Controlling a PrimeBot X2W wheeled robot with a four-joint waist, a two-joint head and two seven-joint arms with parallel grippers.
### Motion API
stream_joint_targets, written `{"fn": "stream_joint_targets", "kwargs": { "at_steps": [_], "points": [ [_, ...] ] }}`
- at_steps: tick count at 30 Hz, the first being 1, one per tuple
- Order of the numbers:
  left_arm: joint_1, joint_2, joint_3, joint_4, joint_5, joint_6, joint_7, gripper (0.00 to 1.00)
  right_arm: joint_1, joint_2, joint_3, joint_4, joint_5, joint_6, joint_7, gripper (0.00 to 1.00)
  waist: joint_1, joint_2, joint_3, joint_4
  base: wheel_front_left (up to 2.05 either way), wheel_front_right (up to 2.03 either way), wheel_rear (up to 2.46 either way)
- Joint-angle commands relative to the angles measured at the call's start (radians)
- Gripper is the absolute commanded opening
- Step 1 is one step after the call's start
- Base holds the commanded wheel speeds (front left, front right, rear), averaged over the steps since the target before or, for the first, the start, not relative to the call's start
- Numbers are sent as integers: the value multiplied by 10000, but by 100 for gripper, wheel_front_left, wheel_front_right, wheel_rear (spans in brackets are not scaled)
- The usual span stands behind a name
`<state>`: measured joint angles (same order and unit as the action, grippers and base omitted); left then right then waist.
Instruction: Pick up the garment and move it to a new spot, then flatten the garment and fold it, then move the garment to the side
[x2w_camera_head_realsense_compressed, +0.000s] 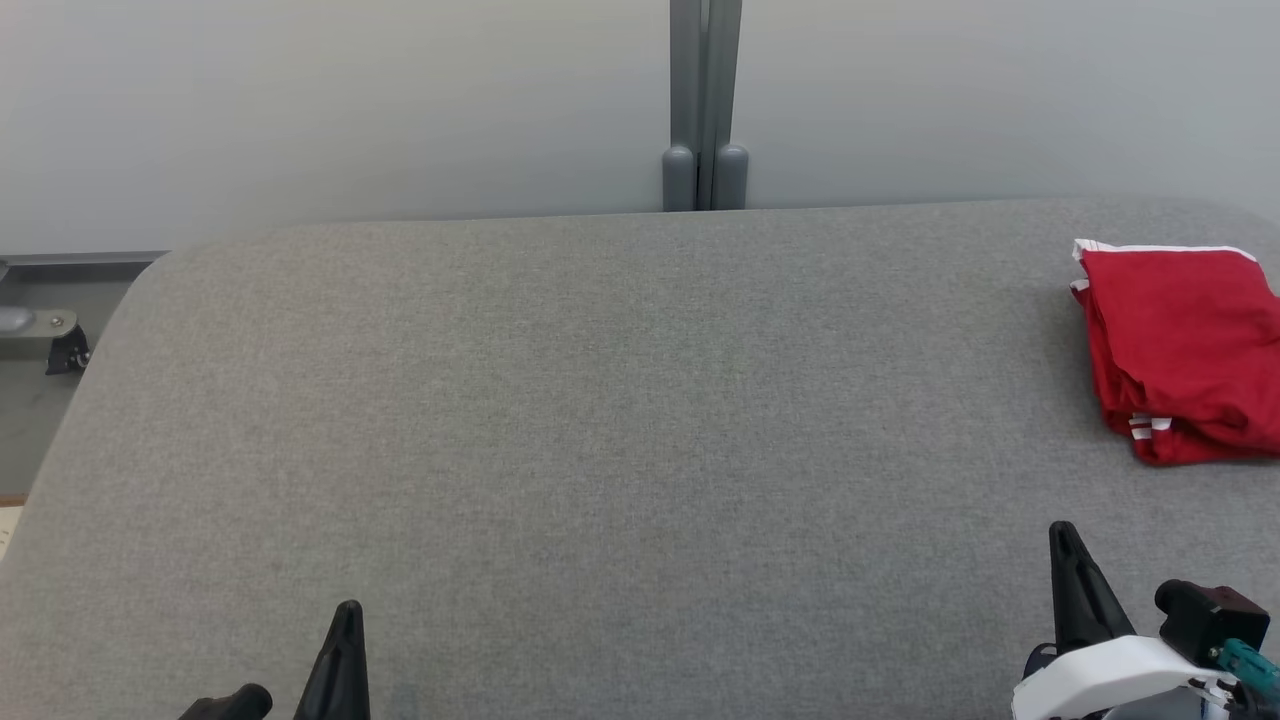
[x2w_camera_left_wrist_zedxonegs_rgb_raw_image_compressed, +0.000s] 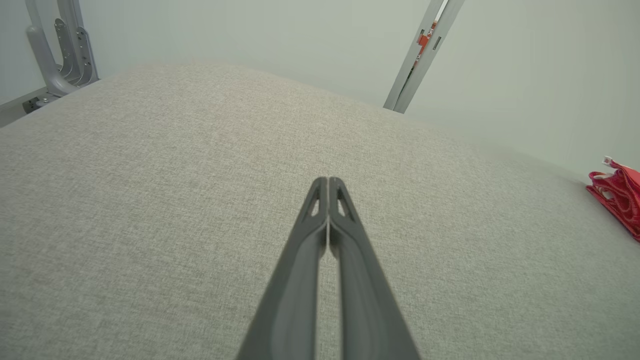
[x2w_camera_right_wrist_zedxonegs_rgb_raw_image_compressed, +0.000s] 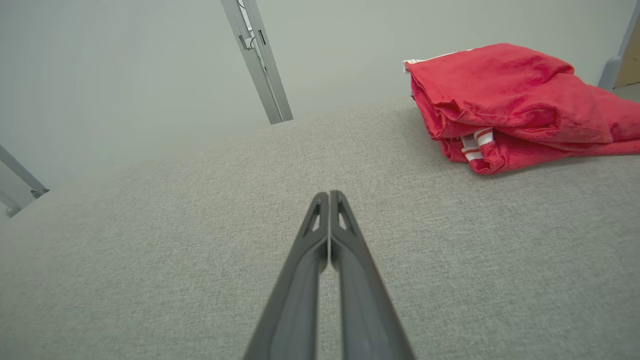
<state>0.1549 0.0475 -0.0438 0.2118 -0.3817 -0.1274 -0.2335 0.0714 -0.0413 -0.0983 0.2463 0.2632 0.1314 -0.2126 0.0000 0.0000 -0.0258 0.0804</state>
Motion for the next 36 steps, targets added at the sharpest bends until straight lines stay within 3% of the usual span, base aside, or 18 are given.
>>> {"fn": "stream_joint_targets", "kwargs": {
  "at_steps": [1, 36],
  "points": [
    [-299, 112, 38, -114, -496, 4, 73, 0, -314, -47, -25, -156, 513, -1, 89, 0, 0, 0, 4, -11, 0, 0, 0],
    [-1339, 341, 349, 82, -5795, -31, 1243, 0, -955, -76, -57, -154, 6023, -4, 1411, 0, 0, 0, 90, -249, 0, 0, 0]
  ]
}}
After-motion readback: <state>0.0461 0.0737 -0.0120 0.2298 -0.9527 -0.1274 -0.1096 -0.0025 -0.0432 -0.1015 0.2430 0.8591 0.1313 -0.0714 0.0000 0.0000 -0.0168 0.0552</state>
